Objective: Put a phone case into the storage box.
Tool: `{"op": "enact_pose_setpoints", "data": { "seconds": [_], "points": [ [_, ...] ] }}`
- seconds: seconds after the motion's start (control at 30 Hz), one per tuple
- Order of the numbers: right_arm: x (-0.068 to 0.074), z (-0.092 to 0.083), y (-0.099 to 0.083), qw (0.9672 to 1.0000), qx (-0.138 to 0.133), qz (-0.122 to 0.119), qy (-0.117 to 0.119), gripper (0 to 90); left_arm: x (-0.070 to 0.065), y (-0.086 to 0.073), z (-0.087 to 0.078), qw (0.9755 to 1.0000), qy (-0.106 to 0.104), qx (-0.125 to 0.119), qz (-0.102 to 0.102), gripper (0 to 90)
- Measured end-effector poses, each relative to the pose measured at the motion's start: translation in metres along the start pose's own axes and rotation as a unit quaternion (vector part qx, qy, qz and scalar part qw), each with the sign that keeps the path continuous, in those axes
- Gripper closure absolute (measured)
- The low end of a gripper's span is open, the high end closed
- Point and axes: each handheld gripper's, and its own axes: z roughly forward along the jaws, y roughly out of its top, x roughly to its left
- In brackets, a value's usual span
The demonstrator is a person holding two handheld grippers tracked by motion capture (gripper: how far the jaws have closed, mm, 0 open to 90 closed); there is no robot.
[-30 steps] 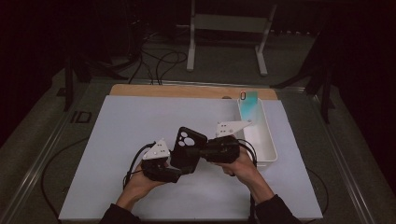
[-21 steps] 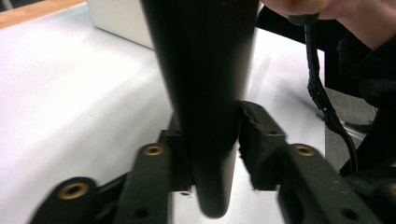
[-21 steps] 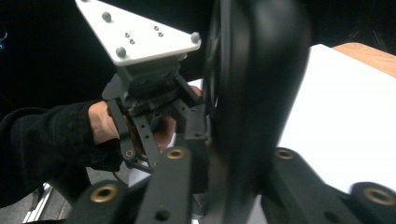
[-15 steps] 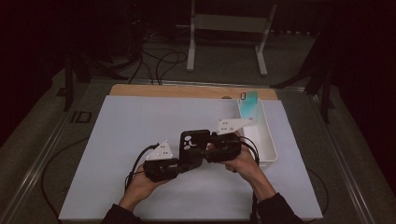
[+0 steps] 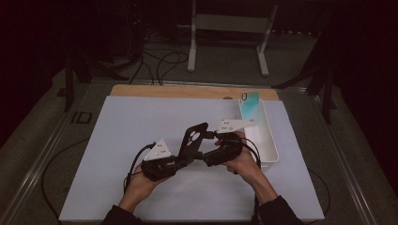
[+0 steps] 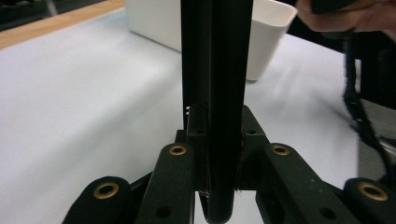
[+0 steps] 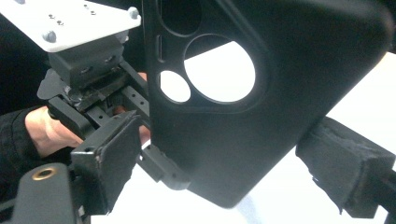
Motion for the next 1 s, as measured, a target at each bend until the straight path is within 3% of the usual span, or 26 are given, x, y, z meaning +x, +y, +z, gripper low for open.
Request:
{"op": "enact_pose_setpoints", "data": {
  "seconds": [0.3, 0.8, 1.0],
  "points": [
    [-0.003, -0.003, -0.003, 0.9994, -0.003, 0.023, -0.027, 9.9, 0.003, -0.001, 0.0, 0.9997, 0.024, 0.001, -0.011, 80.9],
    [-0.004, -0.004, 0.002, 0.9966, -0.03, 0.06, -0.049, 8.9, 0.005, -0.005, 0.001, 0.9976, 0.066, 0.007, -0.021, 80.8],
    [-0.003, 0.001, 0.008, 0.9944, -0.048, 0.086, -0.04, 9.0, 0.003, -0.005, 0.002, 0.9977, 0.066, 0.006, -0.018, 80.9]
  ]
}}
